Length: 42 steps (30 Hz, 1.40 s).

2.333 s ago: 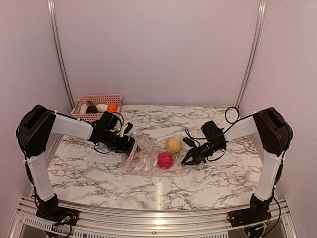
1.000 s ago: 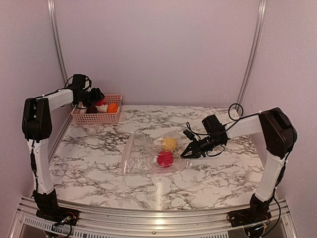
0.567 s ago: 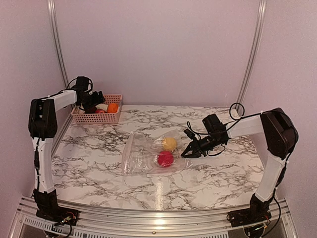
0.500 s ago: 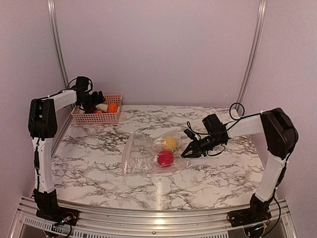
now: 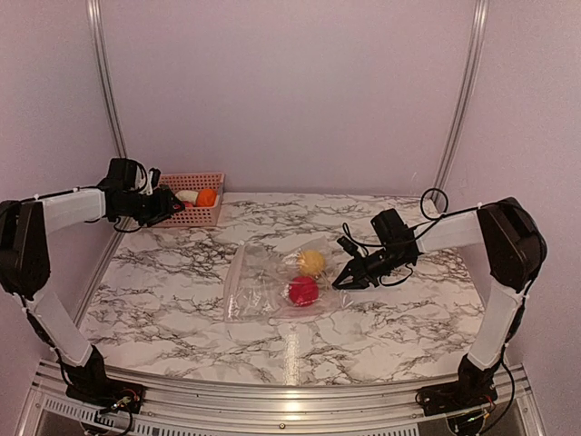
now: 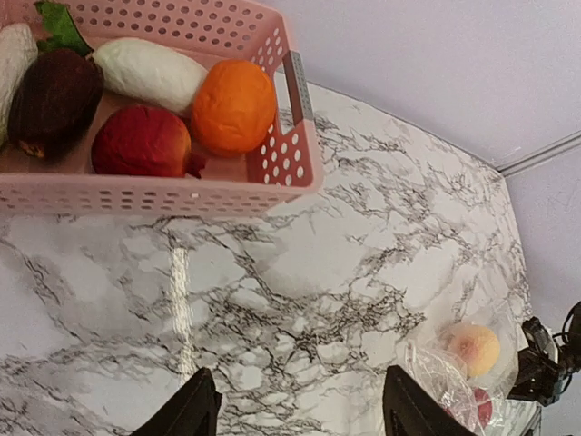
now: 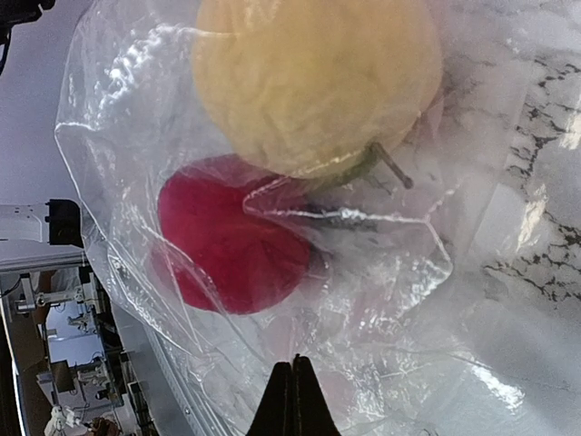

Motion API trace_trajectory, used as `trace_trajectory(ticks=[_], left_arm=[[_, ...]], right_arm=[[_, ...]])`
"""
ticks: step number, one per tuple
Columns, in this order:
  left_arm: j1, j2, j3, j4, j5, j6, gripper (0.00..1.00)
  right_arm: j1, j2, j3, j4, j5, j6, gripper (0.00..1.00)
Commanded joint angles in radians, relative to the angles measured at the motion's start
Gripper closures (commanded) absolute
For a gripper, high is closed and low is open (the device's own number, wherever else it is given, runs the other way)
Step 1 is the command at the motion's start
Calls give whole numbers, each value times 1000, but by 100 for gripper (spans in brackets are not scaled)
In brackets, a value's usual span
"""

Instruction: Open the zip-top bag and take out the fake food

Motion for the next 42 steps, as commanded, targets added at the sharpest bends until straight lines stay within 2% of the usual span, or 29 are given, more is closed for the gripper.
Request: trace_trajectory(ticks=[1,5,9,15,21,32,38,42], left_arm=[[-51,-122,-248,92,128,-27,46],[-158,-200,-409,155,148,-87,56],[-284,-213,-500,269,149,-156,61],[-383,-141,-501,367,124,-211,66],[-459,-2,-424,372,169,-177,69],[-576,139,-323,430,217,-171,66],[-605,221,-284,463,240,-190,66],[-613,249,-260,479,252,-197,58]], right_arm=[[-5,17,1,-3,23,-23,100],[-4,53,3,-16,28,-41,100],[0,81,17,-37,36,-68,100],[9,108,25,-54,59,-91,100],[20,132,26,-53,71,-99,100],[45,139,51,-45,69,-78,100],[69,154,67,-19,56,-43,100],[93,167,82,-7,58,-26,100]])
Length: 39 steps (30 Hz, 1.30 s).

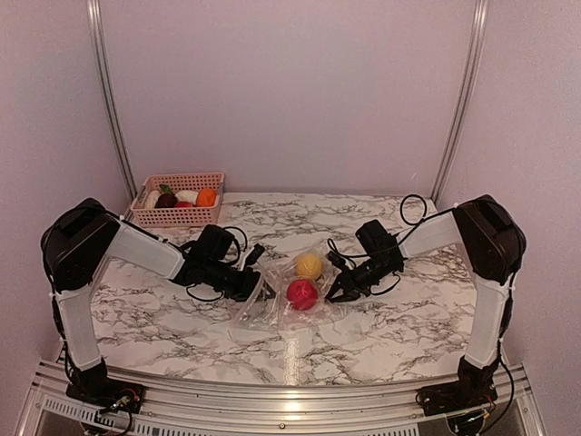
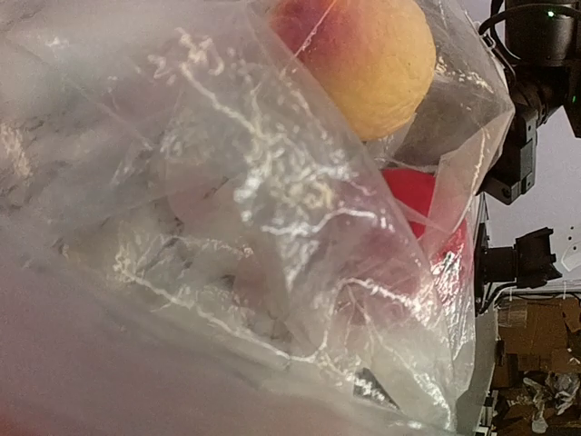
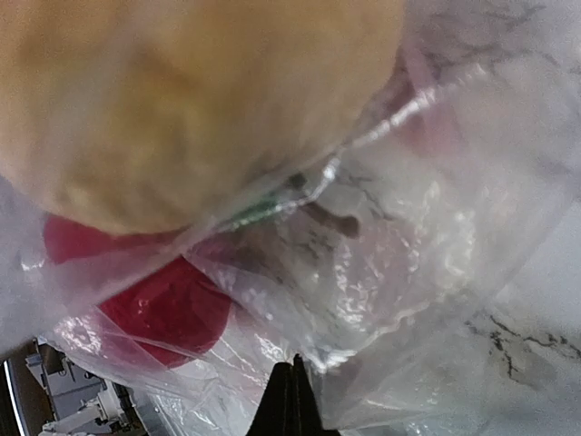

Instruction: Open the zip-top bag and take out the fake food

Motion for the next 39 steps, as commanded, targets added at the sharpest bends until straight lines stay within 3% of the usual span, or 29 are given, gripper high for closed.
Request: trace_trajectory(ticks=[1,8,12,19,23,28,32,39], left_arm=[[-8,60,43,46,46,-9,55],[-11,125,76,32,35,-1,50],[-10,37,34,-47,-49,82,51],[-23,-128,-119,-110,-275,266,61],[-85,-120,-119,-113,-380,382,61],[-173,-30,-38,-98,-472,423,61],[-192,7,24,-55,-422,369,60],[-194,-86,-44,124,-266,242,47]], right_arm=[[40,34,33,22,10,29,100],[52,36,13,46,16,46,100],[52,25,6,42,23,45,100],[52,10,-6,38,31,41,100],[52,13,-14,46,24,45,100],[52,15,-17,49,17,45,100],[52,19,-16,49,13,47,100],[52,16,-24,48,18,44,100]])
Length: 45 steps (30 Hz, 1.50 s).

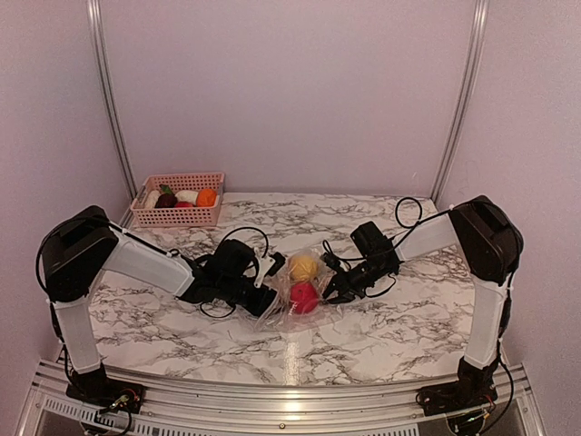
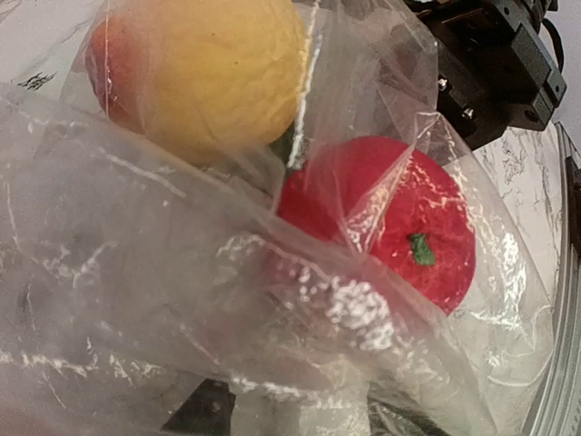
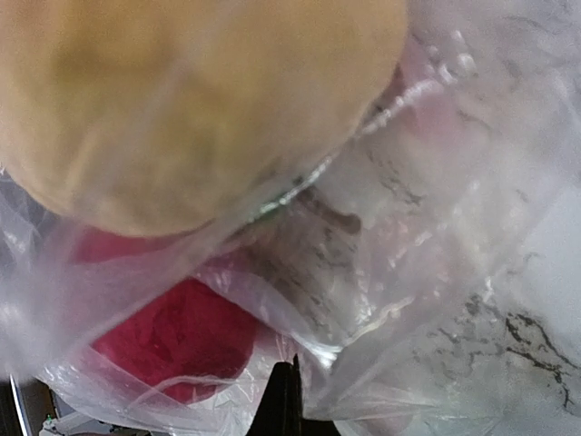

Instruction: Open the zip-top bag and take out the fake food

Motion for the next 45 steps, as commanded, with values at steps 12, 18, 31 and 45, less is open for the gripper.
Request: trace_trajectory(ticks=[12,18,31,45], left_arm=[[-2,15,61,92,138,-94,23],[-4,80,142,33,94,-51,14],[-7,56,90,-156,47,102,20],[51,-217,-146,-94,4,66,38]], right_arm=[[46,-7,14,-9,-8,0,100],[79,1,41,6,-39,6,100],[58,-15,6,24,0,21,100],[-48,-42,-76,10,66,21,100]])
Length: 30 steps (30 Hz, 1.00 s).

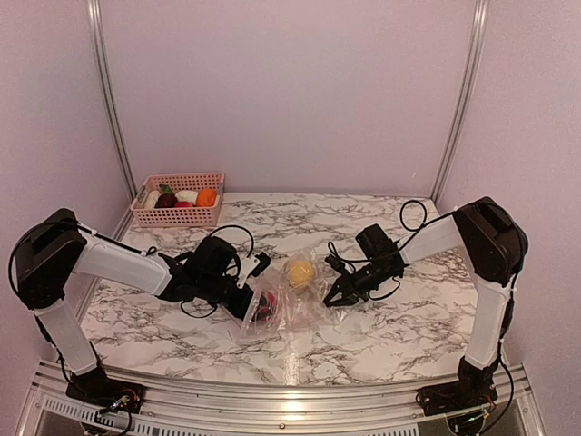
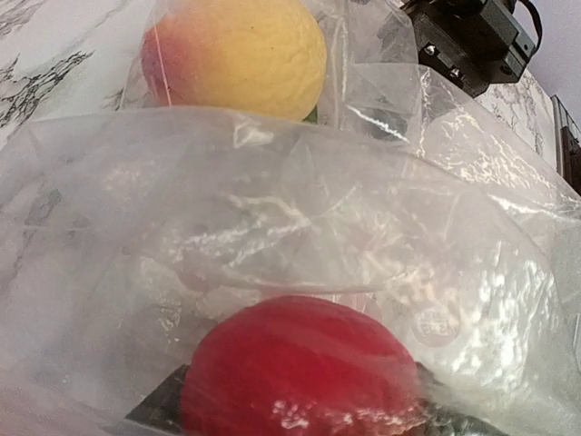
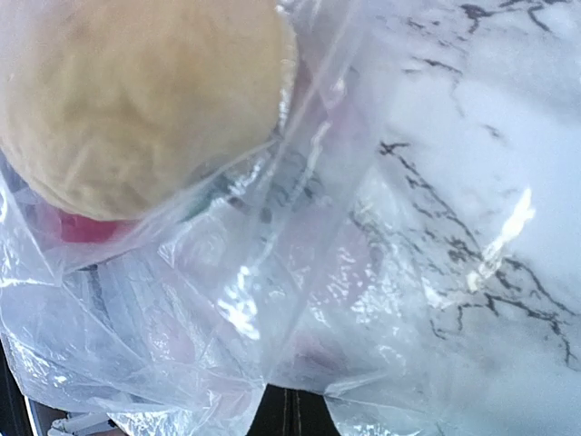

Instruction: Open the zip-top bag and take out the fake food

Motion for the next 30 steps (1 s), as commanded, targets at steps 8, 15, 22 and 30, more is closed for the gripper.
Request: trace_trajectory(ticks=[8,15,22,30], left_arm=[[47,-166,-120,-16,-31,-13,41],[92,-237,-151,-22,-6,-22,43],[135,-303,-191,-33,24,-28,44],[201,-395,-214,-39,91,-70,46]], right_arm=[[-34,-25,-26,-22,71,-2,100],[-34,-20,-26,-12,71,8,100],[-36,-13,-16,-13,72,11,100],[-36,-7,-11,-15,72,10,100]])
